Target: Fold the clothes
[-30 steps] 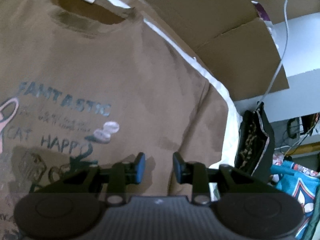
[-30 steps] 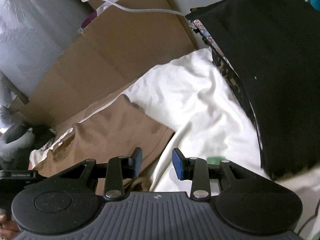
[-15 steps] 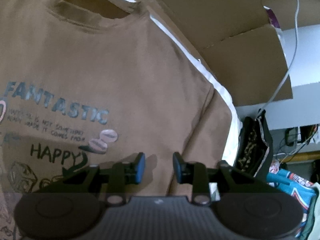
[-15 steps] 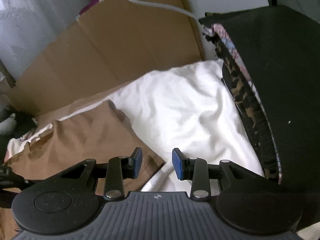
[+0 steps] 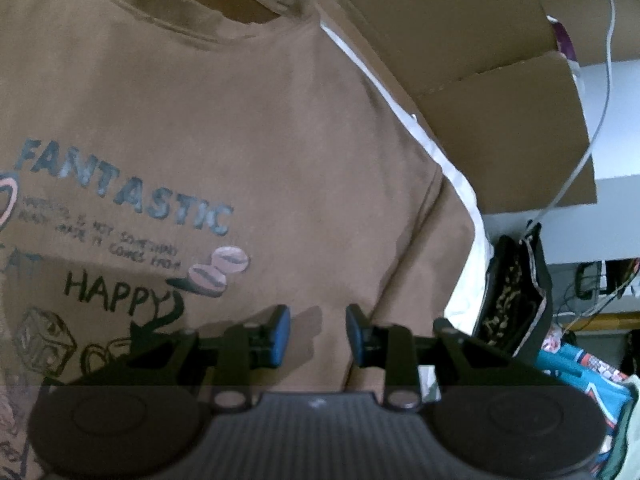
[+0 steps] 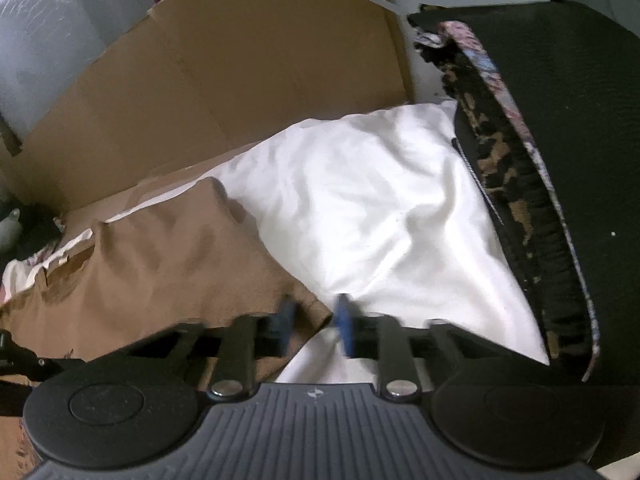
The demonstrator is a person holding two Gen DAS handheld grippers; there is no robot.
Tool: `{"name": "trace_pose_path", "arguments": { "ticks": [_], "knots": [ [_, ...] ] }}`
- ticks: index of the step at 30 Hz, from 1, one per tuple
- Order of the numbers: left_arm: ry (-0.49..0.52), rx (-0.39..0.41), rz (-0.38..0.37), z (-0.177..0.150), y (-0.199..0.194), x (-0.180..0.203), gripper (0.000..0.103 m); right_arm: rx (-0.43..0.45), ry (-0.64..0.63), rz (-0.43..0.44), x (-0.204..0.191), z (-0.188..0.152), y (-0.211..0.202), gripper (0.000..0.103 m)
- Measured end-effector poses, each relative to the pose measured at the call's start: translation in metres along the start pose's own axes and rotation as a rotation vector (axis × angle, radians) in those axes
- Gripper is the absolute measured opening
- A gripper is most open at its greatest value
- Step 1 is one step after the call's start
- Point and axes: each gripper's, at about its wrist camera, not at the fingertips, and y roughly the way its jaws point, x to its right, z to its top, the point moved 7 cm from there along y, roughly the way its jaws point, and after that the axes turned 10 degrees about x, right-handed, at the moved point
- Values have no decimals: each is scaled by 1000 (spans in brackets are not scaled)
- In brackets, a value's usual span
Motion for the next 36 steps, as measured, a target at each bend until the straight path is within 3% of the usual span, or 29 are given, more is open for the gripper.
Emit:
{"name": "trace_pose_path", "arguments": {
  "ticks": [2,15,26,36],
  "knots": [
    [0,4,-1,1,-2,1,32,3,47,15,4,3,-4,3],
    [26,38,-18,5,-11,15,32,61,93,150,-22,26,-45,2],
    [-4,53,-15,16,-20,-1,32,58,89,304,-96,33,-53,2],
    [-52,86,-9,36,-38,-32,32,9,30,357,-161,12,-32,2]
  ]
}}
